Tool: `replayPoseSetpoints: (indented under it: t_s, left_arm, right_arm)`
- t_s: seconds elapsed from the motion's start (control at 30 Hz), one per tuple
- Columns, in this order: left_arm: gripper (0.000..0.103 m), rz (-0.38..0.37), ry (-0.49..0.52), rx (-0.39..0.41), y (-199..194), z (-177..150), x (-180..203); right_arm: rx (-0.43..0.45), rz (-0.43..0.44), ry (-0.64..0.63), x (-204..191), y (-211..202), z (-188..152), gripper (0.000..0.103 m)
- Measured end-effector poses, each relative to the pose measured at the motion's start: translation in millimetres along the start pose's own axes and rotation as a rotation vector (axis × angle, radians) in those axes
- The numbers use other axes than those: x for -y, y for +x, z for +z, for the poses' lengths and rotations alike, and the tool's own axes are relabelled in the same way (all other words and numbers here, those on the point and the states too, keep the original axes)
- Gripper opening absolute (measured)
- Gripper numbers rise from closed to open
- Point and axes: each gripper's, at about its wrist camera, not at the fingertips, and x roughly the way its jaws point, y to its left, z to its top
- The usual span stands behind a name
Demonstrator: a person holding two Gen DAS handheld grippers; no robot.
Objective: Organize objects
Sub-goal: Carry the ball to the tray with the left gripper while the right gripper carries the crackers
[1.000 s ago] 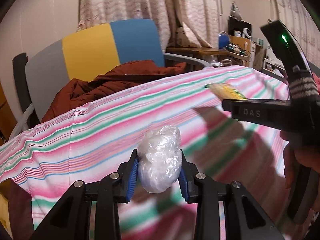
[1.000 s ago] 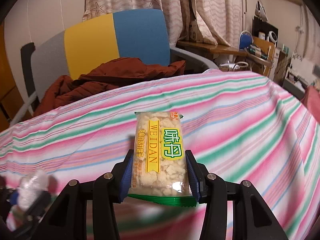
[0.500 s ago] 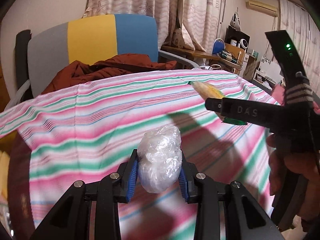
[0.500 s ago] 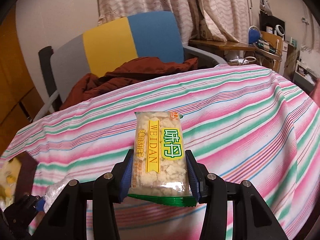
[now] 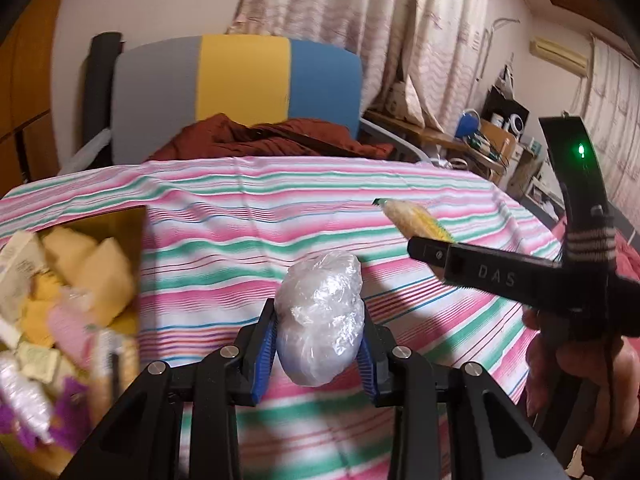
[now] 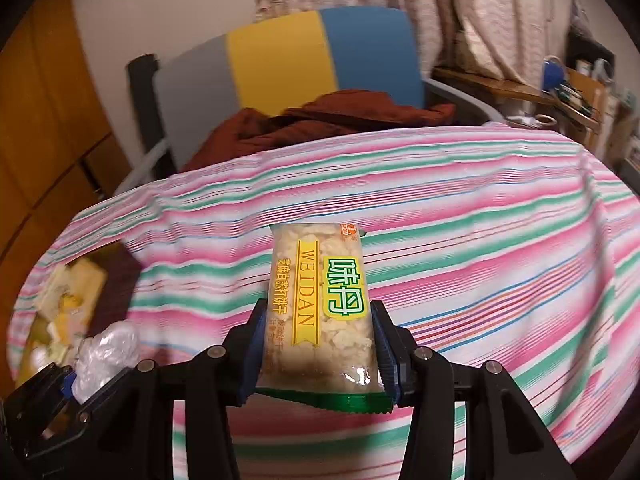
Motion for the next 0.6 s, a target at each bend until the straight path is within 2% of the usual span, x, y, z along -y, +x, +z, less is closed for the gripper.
replayPoseSetpoints:
  t_s: [0.27,0.6]
  left_arm:
    - [0.035,0.078,-0.078,0.042,-48.7,-13.6,-54.0]
    - [0.035,0.235,-0.210,0.058,-94.7,-40.0,-141.0]
  right_arm:
    - [-0.015,0.131,-0.097,-76.8,-12.2,-13.0,0.049]
    - [-0.066,0.301,-0.217,-170.9,-18.6,-33.9,0.049]
